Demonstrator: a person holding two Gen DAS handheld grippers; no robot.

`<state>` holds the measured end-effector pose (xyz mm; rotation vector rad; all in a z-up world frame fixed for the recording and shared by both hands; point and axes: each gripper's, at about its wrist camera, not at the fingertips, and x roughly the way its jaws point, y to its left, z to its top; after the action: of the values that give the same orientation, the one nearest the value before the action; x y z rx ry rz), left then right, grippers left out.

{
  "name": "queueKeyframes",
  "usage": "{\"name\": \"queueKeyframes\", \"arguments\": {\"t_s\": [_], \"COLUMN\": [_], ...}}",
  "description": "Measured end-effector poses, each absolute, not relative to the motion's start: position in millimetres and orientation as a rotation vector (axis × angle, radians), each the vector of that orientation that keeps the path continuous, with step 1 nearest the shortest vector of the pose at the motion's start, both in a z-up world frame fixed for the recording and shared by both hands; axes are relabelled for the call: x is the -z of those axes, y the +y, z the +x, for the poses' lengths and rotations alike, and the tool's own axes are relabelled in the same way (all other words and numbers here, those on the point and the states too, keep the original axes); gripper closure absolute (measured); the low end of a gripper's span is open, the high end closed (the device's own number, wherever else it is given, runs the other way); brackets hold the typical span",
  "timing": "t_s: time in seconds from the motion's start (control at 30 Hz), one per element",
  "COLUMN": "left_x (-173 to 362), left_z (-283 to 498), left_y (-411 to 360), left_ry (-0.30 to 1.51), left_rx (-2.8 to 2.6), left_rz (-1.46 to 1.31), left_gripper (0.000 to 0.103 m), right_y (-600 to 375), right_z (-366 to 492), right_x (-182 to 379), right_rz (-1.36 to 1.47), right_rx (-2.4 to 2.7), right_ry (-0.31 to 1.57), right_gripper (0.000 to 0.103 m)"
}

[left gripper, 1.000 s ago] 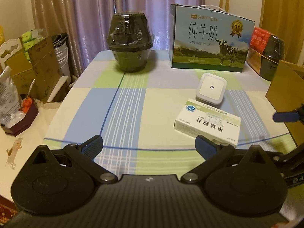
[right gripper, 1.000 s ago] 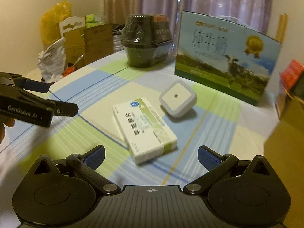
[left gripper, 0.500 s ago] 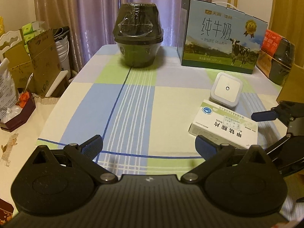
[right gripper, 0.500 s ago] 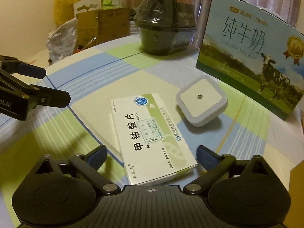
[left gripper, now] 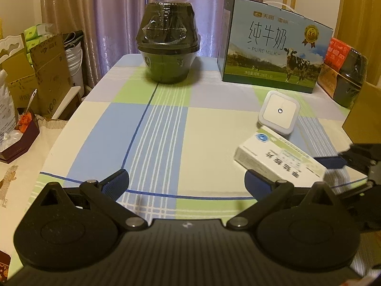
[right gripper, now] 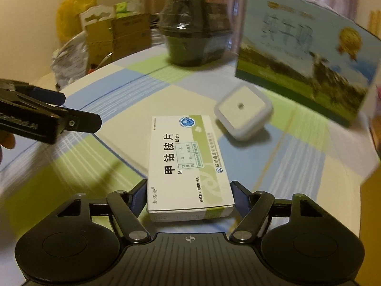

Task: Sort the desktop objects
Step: 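Grasp the white medicine box with the right tool, then grasp the white square night light with the left tool while the right tool holds the medicine box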

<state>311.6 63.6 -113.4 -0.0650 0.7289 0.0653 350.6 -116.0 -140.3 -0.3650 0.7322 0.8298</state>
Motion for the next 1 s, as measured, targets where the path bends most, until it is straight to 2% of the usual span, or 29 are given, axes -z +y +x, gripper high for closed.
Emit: {"name": "queueKeyframes", "arguments": {"t_s": [0.17, 0.57, 0.6, 1.0], "left_x": [115, 114, 115, 111], "left_z": [312, 312, 312, 326], "left_y": [58, 56, 56, 39], "left_ry": [0.733, 0.726, 0.728, 0.703], "left_rx": [-0.052, -0.047, -0.046, 0.003], "left_rz": [-0.055, -0.057, -0.056, -0.013], "left_gripper": [0.002, 0.002, 0.002, 0.002], "right_y": [-133, -120, -121, -155], "right_z": [334, 337, 337, 353], "right_x": [140, 146, 148, 124], "right_rz": [-0.348, -0.386, -0.387, -0.273], "right_rx": [-0.736, -0.776, -0.774, -0.533], "right_ry": [0.768, 0.725, 0.734, 0.709], "right_gripper": [0.033, 0.030, 0.034, 0.035]}}
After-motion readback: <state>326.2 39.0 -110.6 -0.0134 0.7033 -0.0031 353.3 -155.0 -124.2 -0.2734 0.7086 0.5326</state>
